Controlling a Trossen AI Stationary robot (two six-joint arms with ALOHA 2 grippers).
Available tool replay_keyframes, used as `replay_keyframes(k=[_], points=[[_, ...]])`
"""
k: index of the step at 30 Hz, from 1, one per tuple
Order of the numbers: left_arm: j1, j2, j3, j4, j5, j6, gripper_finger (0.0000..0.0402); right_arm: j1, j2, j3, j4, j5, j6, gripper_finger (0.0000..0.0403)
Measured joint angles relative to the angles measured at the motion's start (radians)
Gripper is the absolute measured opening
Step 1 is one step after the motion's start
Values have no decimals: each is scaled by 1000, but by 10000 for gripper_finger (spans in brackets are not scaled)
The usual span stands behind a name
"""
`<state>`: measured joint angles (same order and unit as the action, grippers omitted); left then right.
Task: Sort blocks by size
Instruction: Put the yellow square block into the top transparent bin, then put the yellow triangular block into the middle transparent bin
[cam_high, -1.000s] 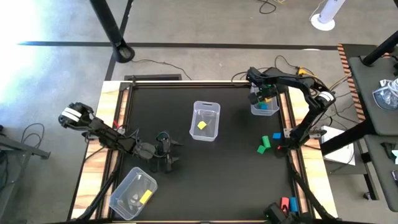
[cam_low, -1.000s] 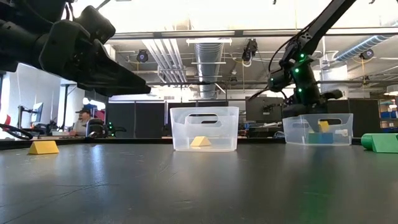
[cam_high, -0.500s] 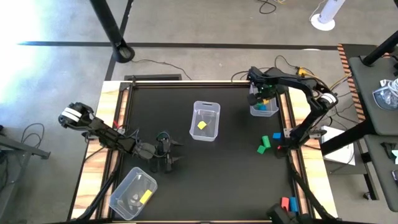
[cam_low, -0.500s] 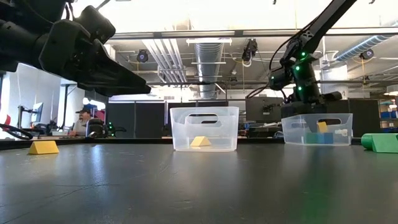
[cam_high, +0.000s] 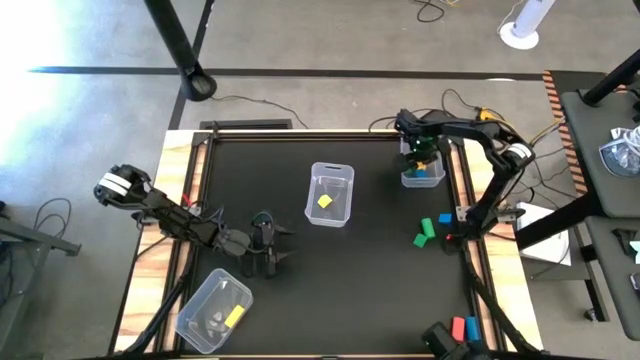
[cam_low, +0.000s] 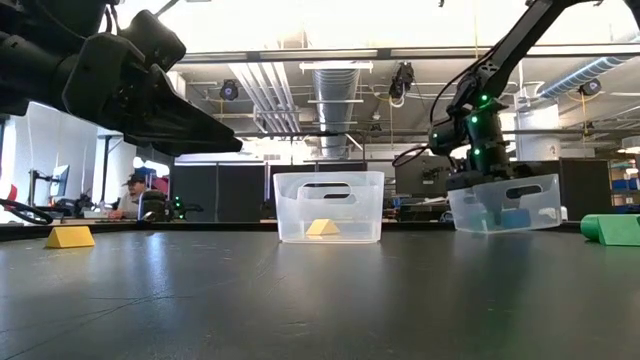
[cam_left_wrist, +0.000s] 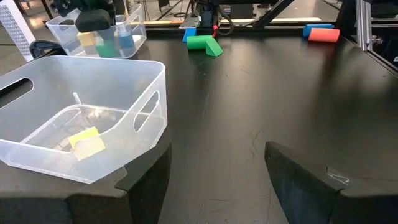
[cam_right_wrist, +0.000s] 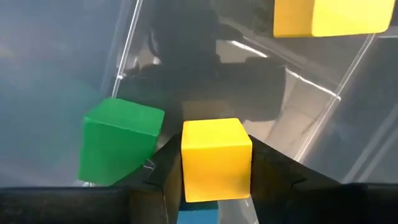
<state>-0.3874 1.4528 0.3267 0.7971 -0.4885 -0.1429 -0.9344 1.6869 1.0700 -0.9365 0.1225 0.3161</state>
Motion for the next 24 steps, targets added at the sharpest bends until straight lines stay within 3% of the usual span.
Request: replay_keyframes(k=[10, 17, 24], points=[[0, 0, 0, 0, 0, 0, 244, 1, -60, -2, -9, 85, -12, 226], [0, 0, 0, 1, 0, -3, 244, 13, -170, 37, -104, 140, -26, 284], [0, 0, 0, 1, 1, -23, 244, 204, -396, 33, -92, 140, -17, 303]])
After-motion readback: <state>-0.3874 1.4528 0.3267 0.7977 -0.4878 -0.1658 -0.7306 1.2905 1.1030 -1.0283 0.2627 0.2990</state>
